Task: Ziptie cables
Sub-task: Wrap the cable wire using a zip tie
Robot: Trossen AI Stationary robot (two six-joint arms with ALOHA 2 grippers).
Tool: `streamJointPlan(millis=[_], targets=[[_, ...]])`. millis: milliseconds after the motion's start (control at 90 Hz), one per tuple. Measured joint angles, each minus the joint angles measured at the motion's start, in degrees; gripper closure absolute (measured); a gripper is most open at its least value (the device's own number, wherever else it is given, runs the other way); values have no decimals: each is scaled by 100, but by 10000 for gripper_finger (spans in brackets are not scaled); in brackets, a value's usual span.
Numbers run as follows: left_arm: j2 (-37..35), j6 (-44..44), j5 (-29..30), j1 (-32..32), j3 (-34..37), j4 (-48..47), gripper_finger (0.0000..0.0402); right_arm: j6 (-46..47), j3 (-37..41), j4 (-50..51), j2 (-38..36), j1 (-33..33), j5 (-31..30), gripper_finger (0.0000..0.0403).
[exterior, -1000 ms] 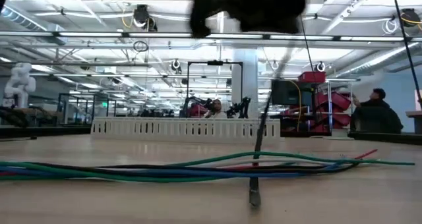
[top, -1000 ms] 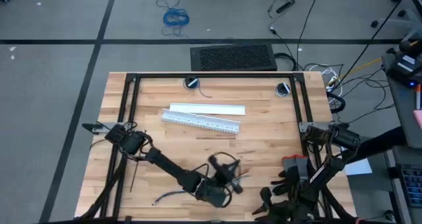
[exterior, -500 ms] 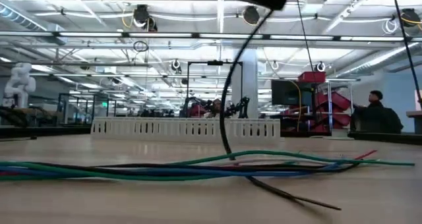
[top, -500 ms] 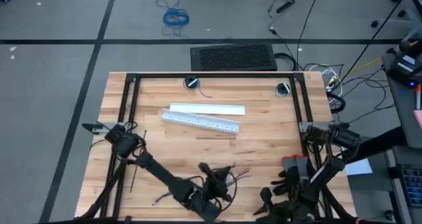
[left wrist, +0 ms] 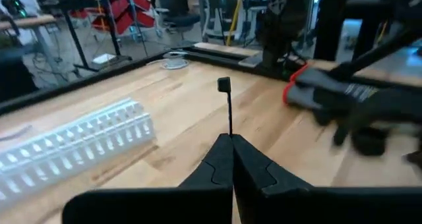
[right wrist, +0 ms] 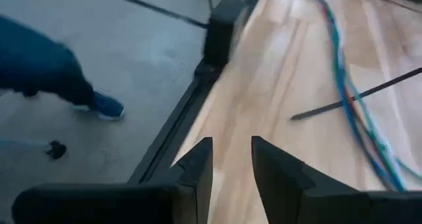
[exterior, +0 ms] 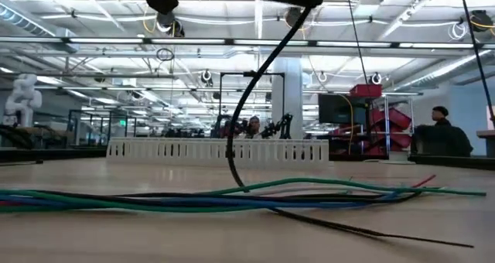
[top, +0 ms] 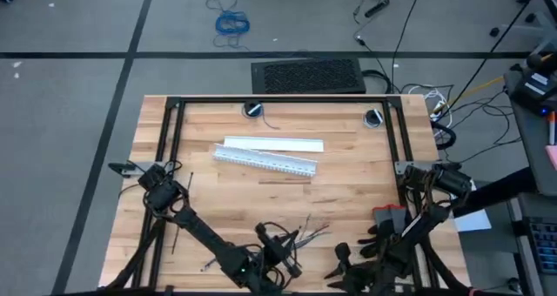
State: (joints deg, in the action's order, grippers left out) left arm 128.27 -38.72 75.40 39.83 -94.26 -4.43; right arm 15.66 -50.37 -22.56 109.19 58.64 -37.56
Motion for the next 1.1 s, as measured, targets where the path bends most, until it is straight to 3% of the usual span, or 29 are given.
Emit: streamJointPlan(millis=[244, 400, 667, 867, 1100], targets=[[153, -61, -4, 106, 0, 801, 402, -183, -4, -159, 59, -227, 291, 305], [381, -302, 45, 112, 7, 1485, 402, -230, -4, -878, 327, -284, 627, 305], [426, -387, 227, 122, 7, 2273, 402, -171, -4, -1026, 516, -310, 607, 305], [426, 728, 1168, 31, 7, 2998, 402, -373, -4, -1026, 516, -530, 614, 305], [426, 1486, 1469, -234, 23, 3054, 402, -439, -4, -847, 518, -650, 652, 305]])
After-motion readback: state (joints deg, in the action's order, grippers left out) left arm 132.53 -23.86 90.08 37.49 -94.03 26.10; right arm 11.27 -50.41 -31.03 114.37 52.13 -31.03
